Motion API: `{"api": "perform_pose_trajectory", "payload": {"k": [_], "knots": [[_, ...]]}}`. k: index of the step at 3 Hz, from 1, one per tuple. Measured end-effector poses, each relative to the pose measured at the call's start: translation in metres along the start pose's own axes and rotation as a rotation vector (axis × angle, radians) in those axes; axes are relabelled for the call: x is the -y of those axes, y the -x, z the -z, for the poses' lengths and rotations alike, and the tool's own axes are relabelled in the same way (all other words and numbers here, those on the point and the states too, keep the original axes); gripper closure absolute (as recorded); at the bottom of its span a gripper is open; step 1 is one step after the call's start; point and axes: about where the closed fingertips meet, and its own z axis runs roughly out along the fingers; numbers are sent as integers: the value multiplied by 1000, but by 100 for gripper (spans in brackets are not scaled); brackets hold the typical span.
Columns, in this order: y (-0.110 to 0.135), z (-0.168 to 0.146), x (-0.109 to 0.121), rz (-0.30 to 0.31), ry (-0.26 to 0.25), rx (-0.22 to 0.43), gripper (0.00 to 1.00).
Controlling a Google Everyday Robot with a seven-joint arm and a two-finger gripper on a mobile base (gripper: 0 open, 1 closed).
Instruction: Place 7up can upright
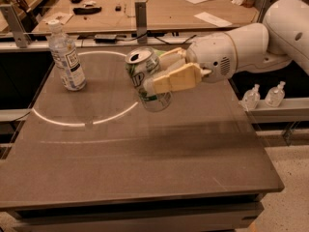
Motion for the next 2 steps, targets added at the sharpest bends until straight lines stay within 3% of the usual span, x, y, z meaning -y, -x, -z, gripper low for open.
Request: {"api": "perform_pose_trajectory", "payload": {"k": [1, 2], "knots": [[-12, 11, 1, 74, -37, 6, 100], [-12, 9, 1, 74, -39, 8, 100]]}}
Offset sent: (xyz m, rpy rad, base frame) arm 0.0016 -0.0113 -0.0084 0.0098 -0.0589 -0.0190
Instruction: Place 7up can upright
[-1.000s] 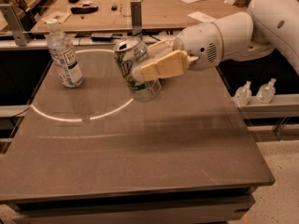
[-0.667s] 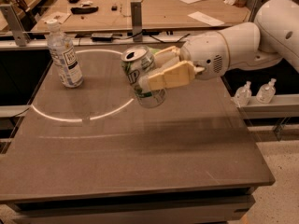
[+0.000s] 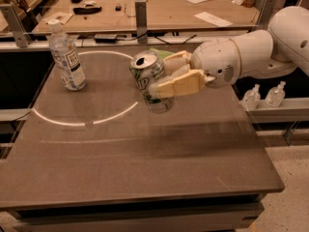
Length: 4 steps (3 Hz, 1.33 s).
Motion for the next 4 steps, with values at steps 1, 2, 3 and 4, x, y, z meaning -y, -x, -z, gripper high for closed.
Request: {"api": "perform_pose_trajectory", "payload": {"k": [1, 2, 3, 4], "knots": [[-17, -5, 0, 7, -49, 36, 100], [-43, -5, 2, 63, -130, 92, 100], [-66, -6, 3, 108, -173, 122, 100], [-84, -6, 5, 112, -200, 135, 100]]}}
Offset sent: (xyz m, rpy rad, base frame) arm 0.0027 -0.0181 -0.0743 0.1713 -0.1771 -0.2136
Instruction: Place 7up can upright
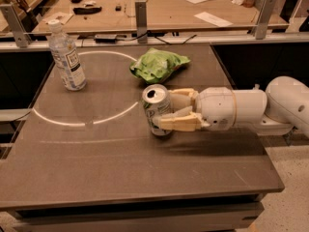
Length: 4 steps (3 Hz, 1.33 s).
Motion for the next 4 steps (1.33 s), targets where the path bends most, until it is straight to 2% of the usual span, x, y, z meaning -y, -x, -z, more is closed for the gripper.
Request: {"api": "perform_pose_trajectory", "payload": {"k": [2, 3, 4], "knots": [[-21, -2, -7, -14, -24, 25, 100], [-20, -2, -8, -15, -25, 26, 83], [-22, 0, -10, -28, -34, 40, 60]]}}
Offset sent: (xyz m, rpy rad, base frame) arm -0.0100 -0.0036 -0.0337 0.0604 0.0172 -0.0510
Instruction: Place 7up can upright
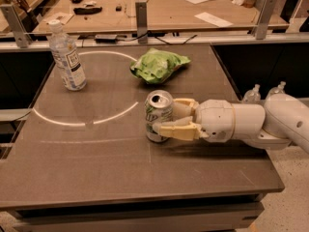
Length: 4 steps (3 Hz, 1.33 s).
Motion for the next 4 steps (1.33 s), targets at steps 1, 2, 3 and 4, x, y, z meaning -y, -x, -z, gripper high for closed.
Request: {"api": "perform_pose_trajectory", "payload": {"k": [1, 2, 3, 4], "knots": [[0, 0, 0, 0, 0, 0, 36], [-1, 4, -2, -13, 12, -6, 13], [-2, 9, -1, -31, 29, -18, 0], [-1, 20, 0, -68, 56, -30, 0]]}}
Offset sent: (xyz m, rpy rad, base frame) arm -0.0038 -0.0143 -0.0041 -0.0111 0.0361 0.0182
